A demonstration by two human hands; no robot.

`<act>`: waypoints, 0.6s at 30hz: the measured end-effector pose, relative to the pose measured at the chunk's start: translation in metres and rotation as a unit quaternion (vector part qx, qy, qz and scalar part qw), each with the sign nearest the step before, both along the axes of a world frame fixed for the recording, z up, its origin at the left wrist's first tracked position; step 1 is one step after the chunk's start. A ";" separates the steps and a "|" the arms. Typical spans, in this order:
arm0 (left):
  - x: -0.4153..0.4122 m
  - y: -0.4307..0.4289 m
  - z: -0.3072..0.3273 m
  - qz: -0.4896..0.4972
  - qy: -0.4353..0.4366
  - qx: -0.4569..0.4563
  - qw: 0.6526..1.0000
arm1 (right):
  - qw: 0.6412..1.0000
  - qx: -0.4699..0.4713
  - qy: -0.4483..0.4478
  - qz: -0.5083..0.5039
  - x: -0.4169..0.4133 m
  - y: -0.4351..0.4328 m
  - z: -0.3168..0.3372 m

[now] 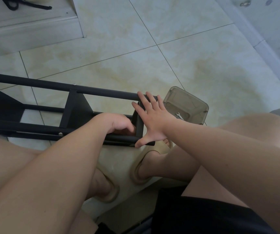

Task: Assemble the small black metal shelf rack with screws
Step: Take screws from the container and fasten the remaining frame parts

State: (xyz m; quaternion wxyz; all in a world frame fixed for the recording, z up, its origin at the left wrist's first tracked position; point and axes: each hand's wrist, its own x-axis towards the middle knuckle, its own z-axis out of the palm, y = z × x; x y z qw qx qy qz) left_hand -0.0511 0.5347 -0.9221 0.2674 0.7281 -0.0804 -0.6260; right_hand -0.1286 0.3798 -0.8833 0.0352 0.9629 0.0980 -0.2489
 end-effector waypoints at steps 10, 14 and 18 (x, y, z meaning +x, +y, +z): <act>0.000 -0.003 -0.005 -0.023 -0.050 0.010 0.998 | 1.000 -0.004 0.004 -0.001 0.000 0.001 0.001; 0.000 0.000 -0.004 0.008 -0.015 -0.011 1.000 | 1.000 -0.003 0.006 -0.002 0.000 0.000 0.001; -0.001 -0.002 -0.005 0.003 -0.016 -0.006 1.000 | 1.000 -0.001 0.003 -0.002 0.000 0.000 0.000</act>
